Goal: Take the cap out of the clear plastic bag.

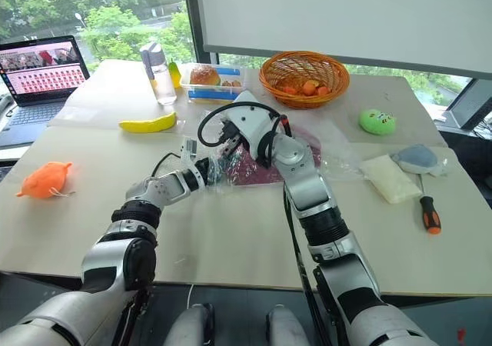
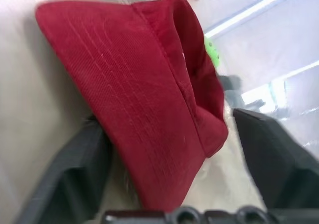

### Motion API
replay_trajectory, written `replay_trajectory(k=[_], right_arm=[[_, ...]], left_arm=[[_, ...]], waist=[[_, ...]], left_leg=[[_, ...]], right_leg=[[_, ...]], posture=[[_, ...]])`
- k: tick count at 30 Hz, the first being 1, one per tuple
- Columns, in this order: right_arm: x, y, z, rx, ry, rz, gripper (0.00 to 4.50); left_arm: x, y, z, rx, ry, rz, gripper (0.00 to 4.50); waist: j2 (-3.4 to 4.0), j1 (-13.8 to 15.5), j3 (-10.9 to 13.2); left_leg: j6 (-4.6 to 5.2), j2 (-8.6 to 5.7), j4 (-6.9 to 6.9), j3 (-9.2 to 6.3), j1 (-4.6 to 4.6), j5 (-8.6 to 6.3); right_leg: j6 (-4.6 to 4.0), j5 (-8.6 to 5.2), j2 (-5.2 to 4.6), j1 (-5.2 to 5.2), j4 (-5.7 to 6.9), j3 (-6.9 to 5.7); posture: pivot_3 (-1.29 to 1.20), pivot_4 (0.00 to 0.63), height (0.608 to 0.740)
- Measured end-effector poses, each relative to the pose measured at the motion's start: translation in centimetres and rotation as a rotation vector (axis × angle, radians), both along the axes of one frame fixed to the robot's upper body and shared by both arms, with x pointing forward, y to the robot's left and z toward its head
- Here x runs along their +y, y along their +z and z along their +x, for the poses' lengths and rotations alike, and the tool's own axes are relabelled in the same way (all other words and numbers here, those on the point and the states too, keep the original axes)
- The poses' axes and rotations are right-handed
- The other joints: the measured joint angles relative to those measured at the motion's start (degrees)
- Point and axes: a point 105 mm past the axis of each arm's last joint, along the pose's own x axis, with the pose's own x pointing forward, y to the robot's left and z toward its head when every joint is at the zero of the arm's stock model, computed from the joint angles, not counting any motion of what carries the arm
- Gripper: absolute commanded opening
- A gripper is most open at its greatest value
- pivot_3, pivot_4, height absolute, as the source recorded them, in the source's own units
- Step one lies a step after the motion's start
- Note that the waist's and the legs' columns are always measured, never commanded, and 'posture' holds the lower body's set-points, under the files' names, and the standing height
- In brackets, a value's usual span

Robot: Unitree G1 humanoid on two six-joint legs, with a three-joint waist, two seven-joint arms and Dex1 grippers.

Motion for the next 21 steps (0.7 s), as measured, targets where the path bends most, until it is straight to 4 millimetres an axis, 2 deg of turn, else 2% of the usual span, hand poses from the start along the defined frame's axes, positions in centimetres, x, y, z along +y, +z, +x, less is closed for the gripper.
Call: replay_trajectory(k=[6, 9, 15, 17, 21], right_arm=[[-0.1, 0.0, 0.0, -0.004, -0.004, -0.003, 0.0], [-0.1, 0.0, 0.0, -0.017, 0.0, -0.012, 0.0], [-0.2, -1.9, 0.5, -0.018, -0.012, -0.077, 0.0], [-0.2, -2.5, 0.6, -0.016, -0.012, -0.094, 0.0], [0.1, -3.2, 0.7, -0.019, -0.001, -0.113, 0.0]], left_arm=[[1.3, 0.9, 0.1, -0.007, 0.008, -0.017, 0.12], [2.2, 2.3, 0.2, -0.03, 0.016, -0.057, 0.04], [7.4, 4.2, -0.8, -0.032, 0.109, -0.126, 0.04], [9.1, 4.8, -2.1, -0.04, 0.127, -0.124, 0.04], [10.3, 5.3, -4.7, -0.033, 0.126, -0.098, 0.04]], waist=[[0.0, -0.6, 0.0], [0.0, -0.8, 0.0], [0.0, -1.6, 0.0], [0.0, -1.8, 0.0], [0.0, -1.8, 0.0]], left_leg=[[0.0, 0.0, 0.0, -0.02, 0.01, 0.0], [0.0, 0.0, 0.0, -0.02, 0.02, 0.0], [-0.01, 0.03, -0.05, -0.04, 0.03, 0.0], [-0.01, 0.03, -0.05, -0.03, 0.02, 0.0], [-0.02, 0.03, -0.05, -0.05, 0.03, 0.0]], right_leg=[[0.0, 0.0, 0.0, 0.01, 0.0, 0.0], [0.0, 0.0, 0.0, 0.03, 0.0, 0.0], [0.0, 0.0, 0.0, 0.01, 0.01, 0.01], [0.0, 0.0, -0.01, 0.01, 0.01, 0.02], [-0.01, 0.01, -0.02, 0.02, 0.02, 0.02]], posture=[[0.0, 0.15, 0.737], [0.0, 0.15, 0.737], [0.0, 0.15, 0.737], [0.0, 0.15, 0.737], [0.0, 0.15, 0.737]])
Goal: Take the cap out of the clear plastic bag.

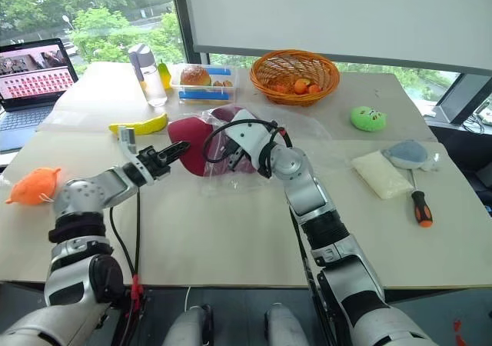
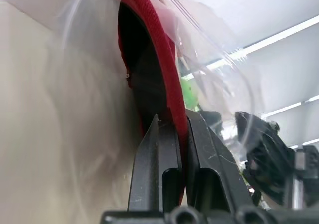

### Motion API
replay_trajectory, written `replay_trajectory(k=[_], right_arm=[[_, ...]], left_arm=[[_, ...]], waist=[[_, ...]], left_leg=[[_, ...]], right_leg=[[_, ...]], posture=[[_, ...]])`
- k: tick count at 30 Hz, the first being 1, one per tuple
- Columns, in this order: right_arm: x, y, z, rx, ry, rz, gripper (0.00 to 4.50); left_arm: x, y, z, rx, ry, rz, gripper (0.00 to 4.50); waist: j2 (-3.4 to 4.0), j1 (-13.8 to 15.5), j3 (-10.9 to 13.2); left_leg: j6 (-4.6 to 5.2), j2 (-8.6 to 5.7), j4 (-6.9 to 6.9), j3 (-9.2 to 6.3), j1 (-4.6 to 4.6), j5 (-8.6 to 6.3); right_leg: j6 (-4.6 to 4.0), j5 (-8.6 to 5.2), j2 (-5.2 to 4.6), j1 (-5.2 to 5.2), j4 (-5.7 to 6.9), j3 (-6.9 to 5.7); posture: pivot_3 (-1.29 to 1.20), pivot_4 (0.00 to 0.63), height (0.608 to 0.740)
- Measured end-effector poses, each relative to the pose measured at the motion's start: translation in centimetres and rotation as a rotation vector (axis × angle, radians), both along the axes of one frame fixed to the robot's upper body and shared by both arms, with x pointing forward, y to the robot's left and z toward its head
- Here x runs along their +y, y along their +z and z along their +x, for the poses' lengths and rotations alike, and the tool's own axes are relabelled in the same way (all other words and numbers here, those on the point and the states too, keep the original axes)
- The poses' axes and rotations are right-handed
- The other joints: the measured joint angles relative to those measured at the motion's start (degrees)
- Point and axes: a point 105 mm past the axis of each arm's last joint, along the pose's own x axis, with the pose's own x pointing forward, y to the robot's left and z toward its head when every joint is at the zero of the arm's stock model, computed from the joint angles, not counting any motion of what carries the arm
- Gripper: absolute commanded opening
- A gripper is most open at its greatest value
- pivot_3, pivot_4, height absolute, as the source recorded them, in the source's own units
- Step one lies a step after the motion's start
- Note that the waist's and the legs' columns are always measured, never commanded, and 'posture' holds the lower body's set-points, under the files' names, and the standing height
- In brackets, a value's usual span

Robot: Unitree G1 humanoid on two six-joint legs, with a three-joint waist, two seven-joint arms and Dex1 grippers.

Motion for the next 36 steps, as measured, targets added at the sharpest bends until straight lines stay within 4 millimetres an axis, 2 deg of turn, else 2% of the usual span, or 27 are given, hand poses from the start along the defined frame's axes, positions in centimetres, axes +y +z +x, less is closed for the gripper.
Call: replay_trajectory(k=[4, 10, 16, 19, 22, 25, 28, 30, 32, 34, 36], right_arm=[[0.4, -0.2, 0.0, -0.011, 0.015, -0.004, 0.0], [0.5, -1.1, 0.4, -0.001, 0.007, -0.016, 0.0], [0.8, -1.4, 0.7, 0.002, 0.022, -0.023, 0.0], [0.9, -1.6, 0.8, 0.003, 0.029, -0.028, 0.0], [1.2, -1.8, 0.8, 0.009, 0.038, -0.03, 0.0], [1.4, -1.9, 0.8, 0.01, 0.049, -0.033, 0.0], [1.5, -2.0, 0.8, 0.012, 0.058, -0.036, 0.0], [1.6, -2.0, 0.8, 0.012, 0.063, -0.036, 0.0], [1.9, -1.9, 0.7, 0.012, 0.071, -0.034, 0.0], [1.8, -2.0, 0.8, 0.013, 0.07, -0.037, 0.0], [2.2, -1.9, 0.6, 0.011, 0.085, -0.038, 0.0]], left_arm=[[1.0, 0.8, -2.7, -0.019, 0.025, 0.032, 0.04], [3.5, 0.0, -7.6, 0.01, 0.081, 0.062, 0.04], [8.6, 2.6, -10.1, -0.033, 0.201, 0.181, 0.04], [10.3, 3.8, -11.0, -0.057, 0.236, 0.207, 0.04], [10.5, 7.3, -13.5, -0.202, 0.139, 0.198, 0.04], [10.5, 11.9, -16.3, -0.391, 0.038, 0.159, 0.04], [11.0, 16.3, -18.4, -0.61, 0.014, 0.039, 0.04], [11.0, 17.4, -18.6, -0.68, 0.017, -0.027, 0.04], [10.5, 17.5, -17.6, -0.708, 0.023, -0.11, 0.04], [9.8, 17.8, -15.5, -0.727, 0.047, -0.201, 0.04], [9.1, 19.0, -12.6, -0.767, 0.111, -0.298, 0.04]], waist=[[0.0, 0.1, 0.0], [-0.03, -0.3, 0.0], [-0.14, -0.5, 0.1], [-0.18, -0.4, 0.1], [-0.6, -0.6, 0.1], [-0.62, -0.6, 0.1], [-0.6, -0.5, 0.1], [-0.6, -0.3, 0.1], [-0.63, 0.2, 0.1], [-0.67, 1.1, 0.1], [-0.81, 1.9, 0.1]], left_leg=[[-0.02, 0.0, -0.01, -0.02, 0.02, 0.01], [-0.02, 0.02, -0.05, -0.02, 0.07, 0.0], [-0.03, 0.0, -0.06, -0.02, 0.09, 0.0], [-0.04, 0.01, -0.11, -0.01, 0.09, 0.0], [-0.08, 0.07, -0.17, 0.0, 0.03, 0.01], [-0.09, 0.1, -0.23, 0.02, 0.03, 0.01], [-0.09, 0.1, -0.31, 0.03, 0.09, 0.0], [-0.12, 0.12, -0.32, 0.05, 0.15, -0.01], [-0.13, 0.13, -0.31, 0.08, 0.16, -0.01], [-0.15, 0.13, -0.3, 0.07, 0.13, 0.03], [-0.19, 0.15, -0.28, 0.08, 0.1, 0.08]], right_leg=[[0.0, 0.0, -0.02, 0.04, -0.05, -0.01], [-0.03, 0.02, -0.02, 0.02, -0.02, 0.0], [-0.03, 0.02, -0.03, 0.03, -0.06, 0.0], [-0.04, 0.02, -0.04, 0.01, -0.09, -0.01], [-0.1, 0.04, -0.02, -0.09, -0.13, -0.07], [-0.13, 0.06, -0.08, -0.08, -0.26, -0.1], [-0.16, 0.07, -0.12, -0.02, -0.35, -0.12], [-0.18, 0.08, -0.13, 0.05, -0.4, -0.14], [-0.19, 0.09, -0.12, 0.07, -0.41, -0.14], [-0.19, 0.1, -0.1, 0.09, -0.4, -0.2], [-0.19, 0.16, -0.01, 0.13, -0.47, -0.21]], posture=[[0.0, 0.15, 0.737], [0.0, 0.15, 0.737], [0.0, 0.15, 0.737], [0.0, 0.15, 0.737], [0.0, 0.15, 0.737], [0.0, 0.15, 0.737], [0.0, 0.15, 0.737], [0.0, 0.15, 0.737], [0.0, 0.15, 0.737], [0.0, 0.15, 0.737], [0.0, 0.15, 0.737]])
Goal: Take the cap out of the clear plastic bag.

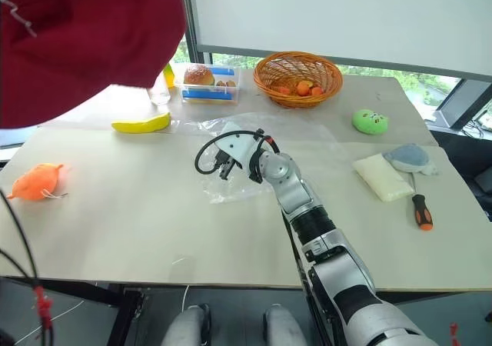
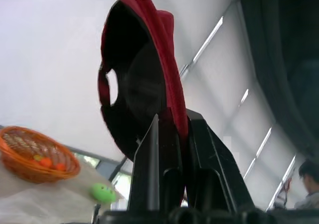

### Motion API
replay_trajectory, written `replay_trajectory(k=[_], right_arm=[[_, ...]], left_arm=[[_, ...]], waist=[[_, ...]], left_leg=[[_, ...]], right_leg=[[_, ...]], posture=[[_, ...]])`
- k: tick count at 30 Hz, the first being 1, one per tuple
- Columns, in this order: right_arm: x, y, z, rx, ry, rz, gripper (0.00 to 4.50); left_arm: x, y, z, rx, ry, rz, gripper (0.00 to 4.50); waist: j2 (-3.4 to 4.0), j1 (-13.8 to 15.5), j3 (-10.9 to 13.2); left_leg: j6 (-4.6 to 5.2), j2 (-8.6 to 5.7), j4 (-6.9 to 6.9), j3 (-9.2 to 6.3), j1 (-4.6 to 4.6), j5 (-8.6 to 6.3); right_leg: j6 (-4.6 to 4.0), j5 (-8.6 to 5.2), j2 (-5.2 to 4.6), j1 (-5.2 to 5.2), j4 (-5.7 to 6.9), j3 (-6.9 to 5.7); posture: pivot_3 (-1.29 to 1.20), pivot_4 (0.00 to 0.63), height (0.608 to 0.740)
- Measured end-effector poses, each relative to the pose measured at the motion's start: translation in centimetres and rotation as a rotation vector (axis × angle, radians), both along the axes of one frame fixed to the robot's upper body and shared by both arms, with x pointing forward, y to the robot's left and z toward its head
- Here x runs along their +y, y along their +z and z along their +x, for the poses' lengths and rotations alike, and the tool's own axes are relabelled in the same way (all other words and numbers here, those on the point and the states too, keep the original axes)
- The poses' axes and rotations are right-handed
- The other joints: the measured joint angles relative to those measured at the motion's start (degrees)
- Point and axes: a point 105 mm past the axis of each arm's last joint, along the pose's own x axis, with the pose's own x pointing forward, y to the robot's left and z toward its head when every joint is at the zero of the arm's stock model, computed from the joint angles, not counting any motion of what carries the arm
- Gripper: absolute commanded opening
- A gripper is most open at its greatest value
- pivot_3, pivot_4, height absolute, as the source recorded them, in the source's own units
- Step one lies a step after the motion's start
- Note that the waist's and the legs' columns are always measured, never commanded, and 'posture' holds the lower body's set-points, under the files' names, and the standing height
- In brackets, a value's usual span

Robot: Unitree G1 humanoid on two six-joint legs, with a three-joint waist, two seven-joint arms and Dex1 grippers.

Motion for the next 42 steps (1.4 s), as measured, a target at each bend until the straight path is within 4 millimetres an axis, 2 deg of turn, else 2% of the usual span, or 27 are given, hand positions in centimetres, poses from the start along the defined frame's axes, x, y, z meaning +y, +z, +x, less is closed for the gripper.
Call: replay_trajectory(k=[2, 4, 5, 6, 9, 11, 13, 14, 15, 18, 21, 24, 26, 28, 31, 33, 35, 36, 38, 40, 42], right_arm=[[0.1, 0.1, -0.1, -0.003, 0.006, -0.002, 0.0], [-0.2, 0.1, 0.0, -0.008, 0.002, -0.009, 0.0], [-0.3, 0.3, 0.0, -0.015, 0.001, -0.011, 0.0], [-0.3, 0.4, 0.0, -0.018, 0.0, -0.012, 0.0], [-0.7, 0.8, -0.1, -0.035, -0.003, -0.017, 0.0], [-0.9, 0.8, -0.1, -0.037, -0.006, -0.022, 0.0], [-1.0, 0.9, -0.2, -0.036, -0.009, -0.022, 0.0], [-1.1, 0.8, -0.2, -0.035, -0.011, -0.023, 0.0], [-1.1, 0.8, -0.2, -0.033, -0.013, -0.024, 0.0], [-1.2, 0.6, -0.2, -0.025, -0.017, -0.027, 0.0], [-1.3, 0.6, -0.2, -0.024, -0.017, -0.029, 0.0], [-1.2, 0.6, -0.2, -0.022, -0.014, -0.029, 0.0], [-0.9, 0.5, -0.3, -0.017, -0.004, -0.025, 0.0], [-0.5, 0.4, -0.4, -0.009, 0.01, -0.025, 0.0], [-0.1, 0.1, -0.7, 0.009, 0.046, -0.037, 0.0], [0.3, -0.1, -1.2, 0.059, 0.103, -0.024, 0.0], [0.9, -0.4, -1.9, 0.141, 0.18, 0.011, 0.0], [1.3, -0.4, -2.3, 0.169, 0.215, 0.019, 0.59], [1.5, -0.4, -3.0, 0.228, 0.27, 0.031, 1.12], [0.9, -0.5, -3.5, 0.301, 0.314, 0.025, 1.89], [0.1, -0.4, -4.2, 0.368, 0.359, 0.008, 2.46]], left_arm=[[-1.0, 0.1, 2.7, 0.024, 0.046, -0.039, 0.04], [-1.6, -0.7, 5.3, 0.08, 0.082, -0.088, 0.04], [-1.9, -2.1, 7.8, 0.164, 0.112, -0.145, 0.04], [-2.0, -3.0, 9.1, 0.215, 0.127, -0.171, 0.04], [-3.4, -8.5, 13.5, 0.475, 0.174, -0.212, 0.04], [-4.3, -11.1, 14.9, 0.595, 0.181, -0.22, 0.04], [-4.9, -13.5, 15.6, 0.695, 0.197, -0.212, 0.74], [-5.1, -14.2, 15.6, 0.722, 0.2, -0.209, 0.86], [-5.2, -15.1, 15.5, 0.753, 0.205, -0.206, 1.34], [-5.0, -18.2, 14.6, 0.855, 0.235, -0.207, 2.34], [-3.2, -20.5, 13.0, 0.943, 0.319, -0.215, 3.29], [-1.2, -21.9, 10.9, 1.004, 0.435, -0.245, 4.35], [-0.5, -22.3, 9.1, 1.027, 0.482, -0.24, 4.48], [-0.9, -22.5, 6.8, 1.031, 0.44, -0.187, 4.48], [-2.5, -22.6, 2.8, 1.011, 0.326, 0.042, 4.48], [-2.9, -21.4, 1.2, 0.949, 0.293, 0.168, 4.48], [-2.3, -19.3, 0.5, 0.855, 0.306, 0.231, 4.48], [-2.0, -18.5, 0.4, 0.818, 0.315, 0.241, 4.5], [-1.6, -17.4, 0.4, 0.766, 0.332, 0.256, 4.5], [-1.5, -16.5, 0.7, 0.717, 0.342, 0.286, 4.5], [-1.8, -15.7, 1.0, 0.673, 0.346, 0.339, 4.5]], waist=[[0.0, 0.4, 0.0], [0.01, 0.6, 0.0], [0.01, 0.7, 0.0], [0.01, 0.7, 0.0], [0.01, 0.4, 0.0], [0.0, 0.2, 0.0], [0.0, 0.0, 0.0], [0.0, -0.1, 0.0], [0.0, -0.2, 0.0], [0.0, -0.2, 0.0], [0.0, -0.4, 0.0], [0.0, -0.3, 0.0], [0.0, -0.4, 0.0], [0.0, -0.5, 0.0], [0.01, -1.1, 0.0], [0.06, -1.0, 0.0], [0.08, -0.8, 0.1], [0.09, -0.8, 0.1], [0.1, -0.7, 0.1], [0.09, -0.3, 0.1], [0.1, 0.0, 0.1]], left_leg=[[0.02, -0.05, 0.0, 0.11, -0.02, 0.01], [0.02, -0.06, -0.01, 0.14, -0.02, 0.01], [0.02, -0.04, -0.01, 0.13, -0.03, 0.02], [0.03, -0.04, 0.0, 0.13, -0.04, 0.02], [0.04, -0.05, 0.04, 0.13, -0.13, 0.02], [0.04, -0.04, 0.03, 0.12, -0.18, 0.02], [0.04, -0.04, 0.0, 0.11, -0.18, 0.02], [0.04, -0.04, -0.01, 0.11, -0.17, 0.02], [0.03, -0.04, 0.0, 0.12, -0.16, 0.02], [0.03, -0.04, 0.04, 0.12, -0.13, 0.02], [0.03, -0.04, 0.05, 0.11, -0.09, 0.02], [0.03, -0.04, 0.04, 0.11, -0.1, 0.02], [0.03, -0.03, 0.03, 0.12, -0.09, 0.02], [0.02, 0.0, 0.01, 0.12, -0.09, 0.02], [0.02, 0.0, 0.0, 0.12, -0.08, 0.01], [0.0, 0.0, -0.04, 0.12, -0.03, 0.0], [-0.12, 0.02, -0.05, 0.14, 0.09, -0.07], [-0.2, 0.02, -0.07, 0.16, 0.12, -0.12], [-0.4, 0.02, -0.05, 0.17, 0.11, -0.24], [-0.4, 0.01, -0.05, 0.19, 0.07, -0.24], [-0.39, 0.02, -0.09, 0.24, 0.05, -0.24]], right_leg=[[0.08, 0.04, -0.02, -0.02, -0.04, 0.11], [0.1, 0.05, -0.02, -0.03, -0.04, 0.13], [0.1, 0.05, 0.0, -0.04, -0.05, 0.13], [0.1, 0.05, 0.0, -0.05, -0.03, 0.13], [0.14, 0.07, 0.01, -0.11, -0.04, 0.15], [0.15, 0.07, 0.01, -0.17, -0.04, 0.15], [0.14, 0.07, 0.02, -0.19, -0.02, 0.16], [0.15, 0.07, 0.02, -0.18, -0.01, 0.16], [0.15, 0.07, 0.01, -0.17, -0.01, 0.17], [0.16, 0.09, 0.0, -0.14, 0.01, 0.17], [0.16, 0.09, 0.0, -0.1, 0.03, 0.18], [0.17, 0.1, -0.02, -0.09, -0.01, 0.18], [0.17, 0.1, -0.02, -0.09, -0.01, 0.19], [0.16, 0.1, -0.01, -0.11, -0.01, 0.2], [0.15, 0.09, 0.0, -0.13, 0.02, 0.19], [0.1, 0.1, -0.01, -0.11, 0.02, 0.15], [0.01, 0.07, -0.02, -0.05, -0.01, 0.11], [-0.03, 0.05, -0.04, -0.04, -0.03, 0.11], [-0.04, 0.04, -0.05, -0.04, -0.06, 0.11], [-0.03, 0.03, -0.05, -0.06, -0.1, 0.11], [-0.03, 0.03, -0.05, -0.1, -0.11, 0.12]], posture=[[0.0, 0.15, 0.737], [0.0, 0.15, 0.737], [0.0, 0.15, 0.737], [0.0, 0.15, 0.737], [0.0, 0.15, 0.737], [0.0, 0.15, 0.737], [0.0, 0.15, 0.737], [0.0, 0.15, 0.737], [0.0, 0.15, 0.737], [0.0, 0.15, 0.737], [0.0, 0.15, 0.737], [0.0, 0.15, 0.737], [0.0, 0.15, 0.737], [0.0, 0.15, 0.737], [0.0, 0.15, 0.737], [0.0, 0.15, 0.737], [0.0, 0.15, 0.737], [0.0, 0.15, 0.737], [0.0, 0.15, 0.737], [0.0, 0.15, 0.737], [0.0, 0.15, 0.737]])
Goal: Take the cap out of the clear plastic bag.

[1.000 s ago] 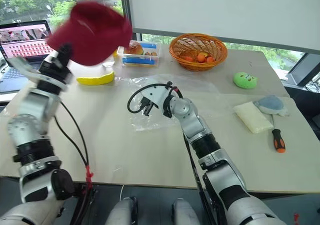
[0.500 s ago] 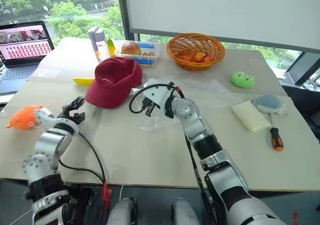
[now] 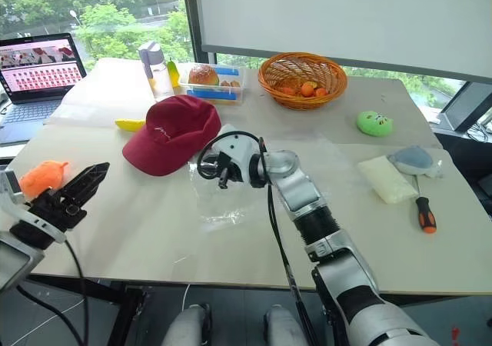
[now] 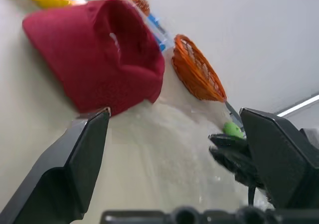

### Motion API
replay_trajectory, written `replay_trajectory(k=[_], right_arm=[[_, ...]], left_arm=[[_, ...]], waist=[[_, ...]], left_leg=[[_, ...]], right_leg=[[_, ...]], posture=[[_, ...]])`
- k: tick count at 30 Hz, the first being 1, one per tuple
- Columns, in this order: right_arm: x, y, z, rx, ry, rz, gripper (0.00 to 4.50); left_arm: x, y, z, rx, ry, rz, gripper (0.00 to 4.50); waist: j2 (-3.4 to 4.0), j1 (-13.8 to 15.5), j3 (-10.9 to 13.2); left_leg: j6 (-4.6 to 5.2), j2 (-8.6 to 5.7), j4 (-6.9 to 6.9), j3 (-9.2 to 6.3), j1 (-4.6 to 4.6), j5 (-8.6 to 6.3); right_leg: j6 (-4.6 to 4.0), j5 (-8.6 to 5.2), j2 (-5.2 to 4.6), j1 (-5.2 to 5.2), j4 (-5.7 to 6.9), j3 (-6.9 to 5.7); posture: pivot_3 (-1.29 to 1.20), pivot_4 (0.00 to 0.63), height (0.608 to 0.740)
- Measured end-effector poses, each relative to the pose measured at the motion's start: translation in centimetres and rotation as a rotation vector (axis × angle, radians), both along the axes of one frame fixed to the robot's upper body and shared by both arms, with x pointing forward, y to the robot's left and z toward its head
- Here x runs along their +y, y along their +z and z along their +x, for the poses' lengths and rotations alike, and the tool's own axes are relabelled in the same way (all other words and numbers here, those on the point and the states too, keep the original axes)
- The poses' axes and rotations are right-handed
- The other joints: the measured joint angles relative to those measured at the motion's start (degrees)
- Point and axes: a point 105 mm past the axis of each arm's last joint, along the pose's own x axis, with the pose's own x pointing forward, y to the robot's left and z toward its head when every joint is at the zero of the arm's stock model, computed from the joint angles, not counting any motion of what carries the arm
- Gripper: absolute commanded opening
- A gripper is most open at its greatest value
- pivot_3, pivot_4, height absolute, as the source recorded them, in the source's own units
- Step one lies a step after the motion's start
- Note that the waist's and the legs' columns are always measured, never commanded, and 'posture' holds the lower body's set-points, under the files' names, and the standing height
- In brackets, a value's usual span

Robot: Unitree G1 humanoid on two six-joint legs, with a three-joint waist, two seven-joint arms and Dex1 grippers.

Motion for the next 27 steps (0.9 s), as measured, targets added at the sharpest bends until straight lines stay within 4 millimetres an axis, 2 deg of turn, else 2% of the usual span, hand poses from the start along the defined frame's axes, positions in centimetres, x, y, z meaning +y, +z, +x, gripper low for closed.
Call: replay_trajectory(k=[2, 3, 5, 6, 9, 11, 12, 14, 16, 19, 24, 27], right_arm=[[-0.9, 0.3, -0.9, 0.06, 0.053, -0.011, 3.23], [-1.3, 0.5, -1.4, 0.086, 0.078, -0.012, 3.46], [-2.1, 1.3, -2.8, 0.16, 0.138, 0.019, 4.28], [-2.2, 1.8, -3.3, 0.197, 0.161, 0.052, 4.47], [-2.9, 4.5, -3.8, 0.251, 0.179, 0.225, 4.47], [-4.1, 6.8, -2.0, 0.219, 0.058, 0.383, 4.47], [-5.4, 7.7, -0.5, 0.192, -0.051, 0.448, 4.47], [-7.7, 7.9, 1.6, 0.169, -0.221, 0.52, 4.47], [-10.2, 6.5, 3.3, 0.168, -0.42, 0.598, 4.47], [-13.2, 2.3, 4.5, 0.181, -0.681, 0.612, 4.47], [-17.0, -2.6, 3.8, 0.053, -0.978, 0.52, 4.47], [-17.5, -4.5, 3.0, 0.016, -1.034, 0.451, 4.47]], left_arm=[[-0.6, 0.2, 0.4, -0.019, -0.029, 0.03, 4.5], [-1.0, 0.2, 0.6, -0.026, -0.046, 0.038, 4.5], [-1.7, 0.3, 1.0, -0.042, -0.071, 0.057, 4.5], [-1.9, 0.4, 1.1, -0.052, -0.079, 0.067, 4.5], [-1.9, 0.7, 1.7, -0.088, -0.051, 0.151, 4.5], [-1.1, 1.2, 2.4, -0.147, 0.044, 0.231, 4.5], [-0.5, 1.4, 2.8, -0.188, 0.113, 0.285, 4.5], [0.1, 1.0, 3.6, -0.197, 0.227, 0.39, 4.5], [0.1, -0.4, 4.7, -0.176, 0.342, 0.44, 4.5], [-0.4, -3.5, 5.7, -0.091, 0.421, 0.495, 4.5], [-0.8, -5.4, 6.2, -0.096, 0.5, 0.551, 4.5], [-0.8, -6.2, 6.5, -0.115, 0.506, 0.609, 4.5]], waist=[[0.01, 0.3, 0.0], [0.01, 0.4, 0.0], [0.01, 0.5, 0.0], [0.01, 0.4, 0.0], [0.01, 0.2, 0.0], [0.0, 0.4, 0.0], [0.0, 0.5, 0.0], [0.01, 0.8, 0.0], [0.0, 1.4, 0.0], [0.02, 1.3, 0.0], [0.05, 0.6, 0.0], [0.05, 0.2, 0.0]], left_leg=[[0.0, 0.02, -0.08, 0.04, 0.0, 0.0], [0.0, 0.02, -0.08, 0.04, 0.0, 0.0], [0.0, 0.04, -0.08, 0.04, 0.0, 0.0], [0.0, 0.04, -0.08, 0.05, 0.0, 0.0], [0.0, 0.04, -0.07, 0.07, 0.02, 0.0], [-0.02, 0.03, -0.05, 0.08, 0.05, -0.01], [-0.03, 0.02, -0.04, 0.1, 0.05, -0.01], [-0.03, -0.01, -0.08, 0.1, 0.04, -0.02], [-0.01, -0.01, -0.08, 0.1, -0.03, -0.01], [0.42, -0.02, -0.05, 0.13, -0.35, 0.25], [0.43, -0.02, -0.02, 0.12, -0.46, 0.26], [0.43, -0.02, 0.01, 0.14, -0.3, 0.26]], right_leg=[[-0.03, -0.02, 0.01, -0.05, 0.0, 0.01], [-0.04, -0.03, 0.02, -0.07, 0.02, 0.01], [-0.05, -0.03, 0.04, -0.08, 0.03, 0.01], [-0.05, -0.03, 0.04, -0.08, 0.04, 0.01], [-0.06, -0.03, 0.04, -0.08, 0.04, 0.04], [-0.06, -0.02, 0.03, -0.05, 0.01, 0.04], [-0.05, -0.02, 0.02, -0.02, -0.03, 0.04], [-0.04, -0.02, -0.01, 0.04, -0.18, 0.04], [0.02, 0.01, -0.01, 0.08, -0.29, 0.04], [0.15, 0.09, 0.0, -0.17, -0.3, 0.13], [0.17, 0.1, 0.03, -0.35, -0.14, 0.17], [0.17, 0.11, 0.04, -0.25, -0.11, 0.21]], posture=[[0.0, 0.15, 0.737], [0.0, 0.15, 0.737], [0.0, 0.15, 0.737], [0.0, 0.15, 0.737], [0.0, 0.15, 0.737], [0.0, 0.15, 0.737], [0.0, 0.15, 0.737], [0.0, 0.15, 0.737], [0.0, 0.15, 0.737], [0.0, 0.15, 0.737], [0.0, 0.15, 0.737], [0.0, 0.15, 0.737]])
